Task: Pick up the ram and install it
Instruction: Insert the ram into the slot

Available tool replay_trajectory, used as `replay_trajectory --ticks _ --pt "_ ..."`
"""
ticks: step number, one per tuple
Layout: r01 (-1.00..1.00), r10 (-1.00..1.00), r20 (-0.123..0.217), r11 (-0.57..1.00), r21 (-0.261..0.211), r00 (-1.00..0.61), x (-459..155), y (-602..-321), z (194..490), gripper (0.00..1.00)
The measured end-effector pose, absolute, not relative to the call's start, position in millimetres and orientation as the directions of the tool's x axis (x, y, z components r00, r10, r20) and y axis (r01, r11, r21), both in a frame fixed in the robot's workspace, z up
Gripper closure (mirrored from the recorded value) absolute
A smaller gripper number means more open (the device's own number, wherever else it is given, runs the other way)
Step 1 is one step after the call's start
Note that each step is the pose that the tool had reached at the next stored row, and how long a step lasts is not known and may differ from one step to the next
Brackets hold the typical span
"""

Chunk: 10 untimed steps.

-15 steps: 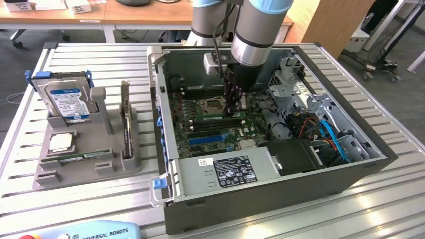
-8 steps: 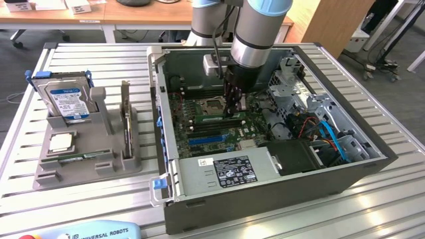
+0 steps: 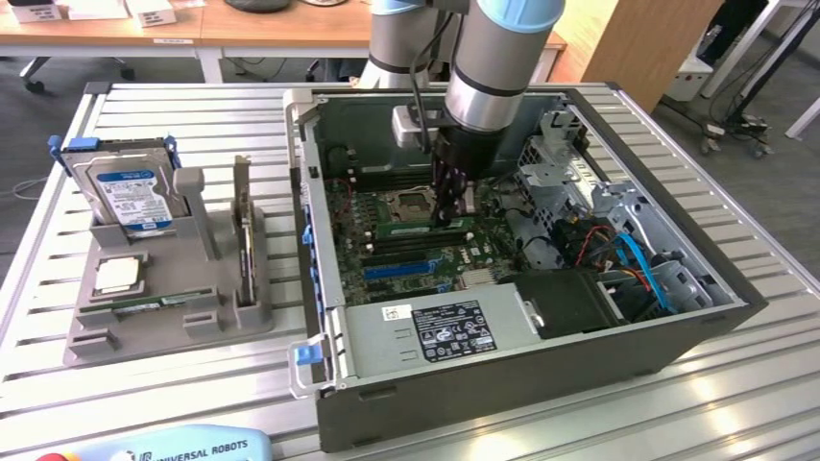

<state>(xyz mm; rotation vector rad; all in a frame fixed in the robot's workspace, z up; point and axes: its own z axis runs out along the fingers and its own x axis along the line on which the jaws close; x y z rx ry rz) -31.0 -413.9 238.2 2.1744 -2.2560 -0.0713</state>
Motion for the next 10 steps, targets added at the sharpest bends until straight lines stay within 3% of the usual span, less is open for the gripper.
replay_trajectory --ticks 10 --pt "-0.999 -0.999 -0.027 0.036 0.038 -0.037 -31.0 -417.8 238.3 0.89"
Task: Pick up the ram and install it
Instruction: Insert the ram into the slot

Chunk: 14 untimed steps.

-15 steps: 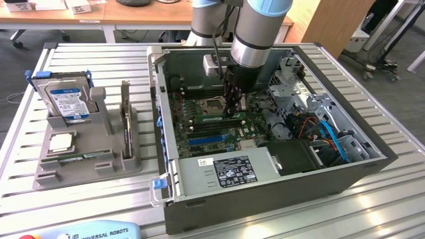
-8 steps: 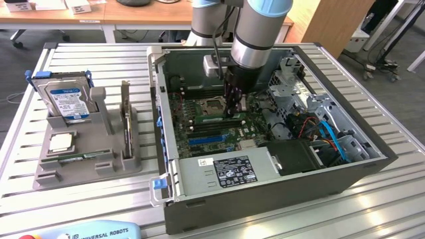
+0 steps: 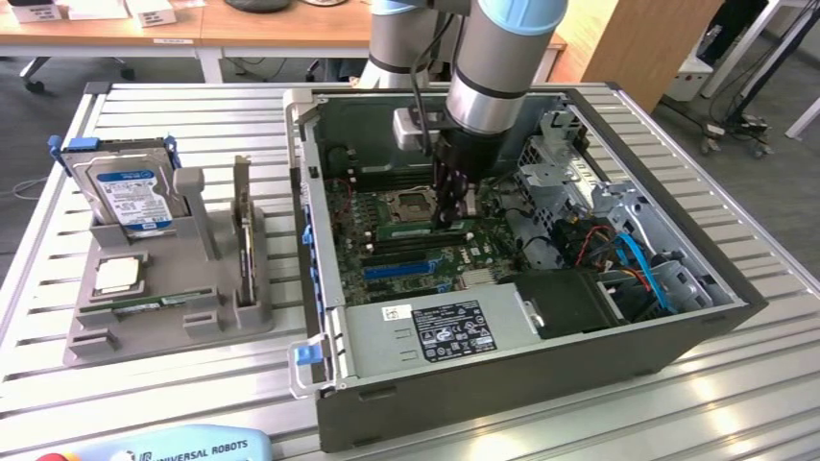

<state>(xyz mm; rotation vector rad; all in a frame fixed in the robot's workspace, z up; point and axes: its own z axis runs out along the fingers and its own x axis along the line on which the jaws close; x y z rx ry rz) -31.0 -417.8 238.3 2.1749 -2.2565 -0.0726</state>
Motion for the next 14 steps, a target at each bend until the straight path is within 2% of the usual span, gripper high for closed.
replay_trajectory --ticks 14 --pt "-0.999 -0.999 -0.028 0.036 0.038 -0.037 -31.0 -419.9 236.8 0.89"
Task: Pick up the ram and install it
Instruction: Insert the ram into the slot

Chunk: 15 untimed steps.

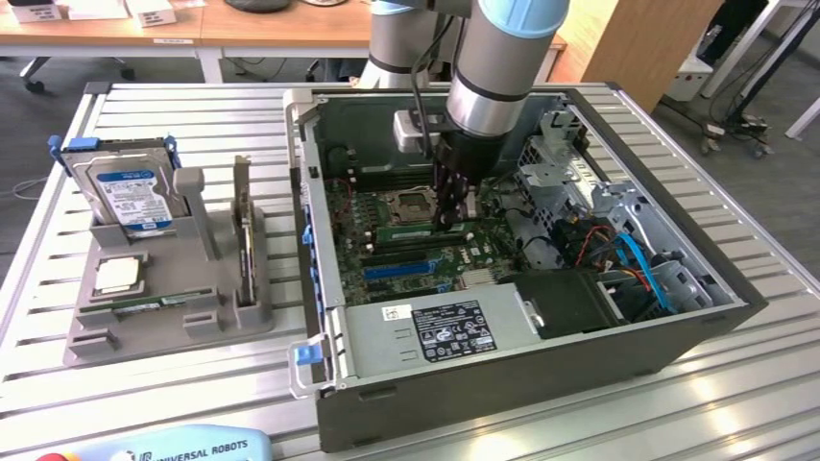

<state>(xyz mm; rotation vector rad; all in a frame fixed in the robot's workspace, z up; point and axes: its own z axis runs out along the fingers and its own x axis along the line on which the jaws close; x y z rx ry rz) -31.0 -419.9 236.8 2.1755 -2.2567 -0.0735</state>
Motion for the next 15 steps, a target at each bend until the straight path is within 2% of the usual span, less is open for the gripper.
replay_trajectory --ticks 15 --pt "-0.999 -0.999 -0.028 0.024 0.038 -0.025 -31.0 -420.0 236.0 0.89"
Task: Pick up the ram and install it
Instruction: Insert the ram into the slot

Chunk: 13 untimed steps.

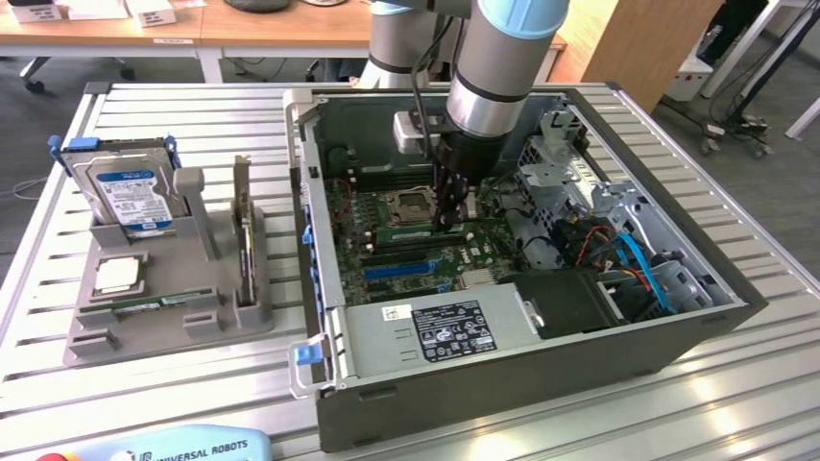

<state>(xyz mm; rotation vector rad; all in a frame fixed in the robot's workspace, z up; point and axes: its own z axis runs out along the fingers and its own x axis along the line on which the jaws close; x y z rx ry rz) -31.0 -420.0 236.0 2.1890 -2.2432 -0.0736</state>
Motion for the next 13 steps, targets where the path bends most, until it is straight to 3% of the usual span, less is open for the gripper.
replay_trajectory --ticks 13 --pt "-0.999 -0.999 -0.028 0.024 0.038 -0.025 -31.5 -419.8 234.1 0.89"
